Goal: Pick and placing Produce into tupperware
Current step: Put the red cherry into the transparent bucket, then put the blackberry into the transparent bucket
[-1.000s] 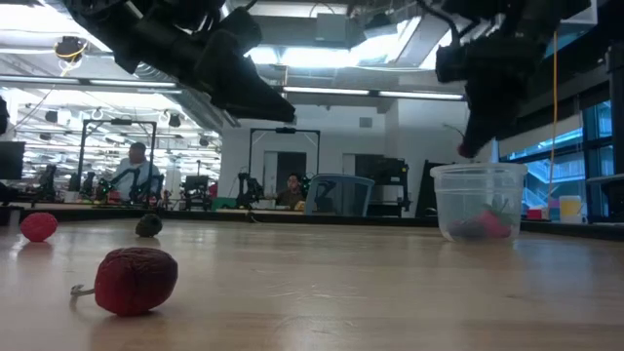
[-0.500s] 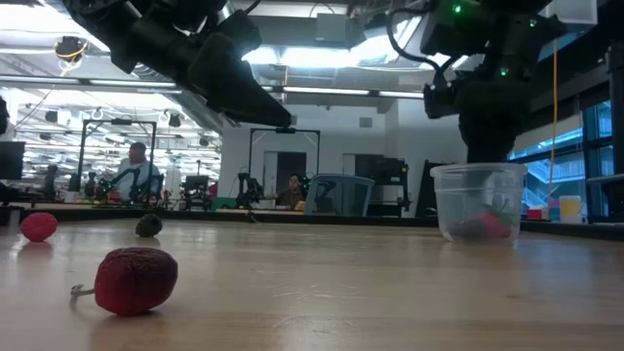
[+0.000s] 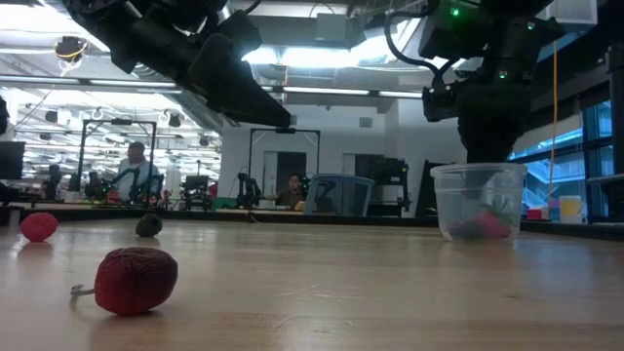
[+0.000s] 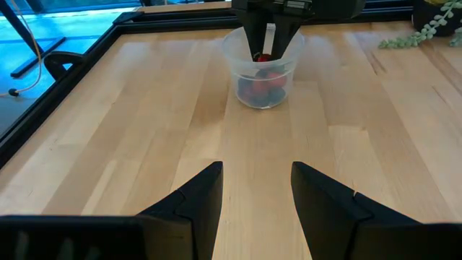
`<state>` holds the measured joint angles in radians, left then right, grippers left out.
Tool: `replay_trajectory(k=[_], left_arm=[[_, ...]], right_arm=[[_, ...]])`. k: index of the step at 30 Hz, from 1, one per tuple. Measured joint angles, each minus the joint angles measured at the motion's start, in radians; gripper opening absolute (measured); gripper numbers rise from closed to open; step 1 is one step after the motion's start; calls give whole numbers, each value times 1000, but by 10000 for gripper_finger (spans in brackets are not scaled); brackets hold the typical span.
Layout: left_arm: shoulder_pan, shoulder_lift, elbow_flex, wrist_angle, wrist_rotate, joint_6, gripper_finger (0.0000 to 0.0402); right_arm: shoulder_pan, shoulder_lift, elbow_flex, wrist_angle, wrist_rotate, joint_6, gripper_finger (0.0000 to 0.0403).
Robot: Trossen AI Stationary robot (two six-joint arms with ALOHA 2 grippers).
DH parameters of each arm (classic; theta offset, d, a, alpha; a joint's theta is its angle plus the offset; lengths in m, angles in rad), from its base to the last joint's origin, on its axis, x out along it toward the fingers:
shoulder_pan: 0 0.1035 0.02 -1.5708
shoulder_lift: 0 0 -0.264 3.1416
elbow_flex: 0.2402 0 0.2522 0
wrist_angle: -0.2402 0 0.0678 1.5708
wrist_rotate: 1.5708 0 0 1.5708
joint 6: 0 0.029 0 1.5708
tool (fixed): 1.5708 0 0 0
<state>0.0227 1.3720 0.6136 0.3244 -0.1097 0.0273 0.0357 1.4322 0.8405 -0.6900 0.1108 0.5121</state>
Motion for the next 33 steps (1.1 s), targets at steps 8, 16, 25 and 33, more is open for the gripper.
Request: replay_trajectory(k=[8,16,25,33], left_arm=[[0,0,0,0,0,1,157],[0,0,0,0,0,1,157],[0,0,0,-25,0,-39,157],[0,0,0,-186,0,-52,157]], right_arm=[[0,0,0,0,0,-21,177],[0,-6,0,0,1,-23,212],[4,-132,2,-5,2,-19,214],[15,-248,2,49,81,-52,214]])
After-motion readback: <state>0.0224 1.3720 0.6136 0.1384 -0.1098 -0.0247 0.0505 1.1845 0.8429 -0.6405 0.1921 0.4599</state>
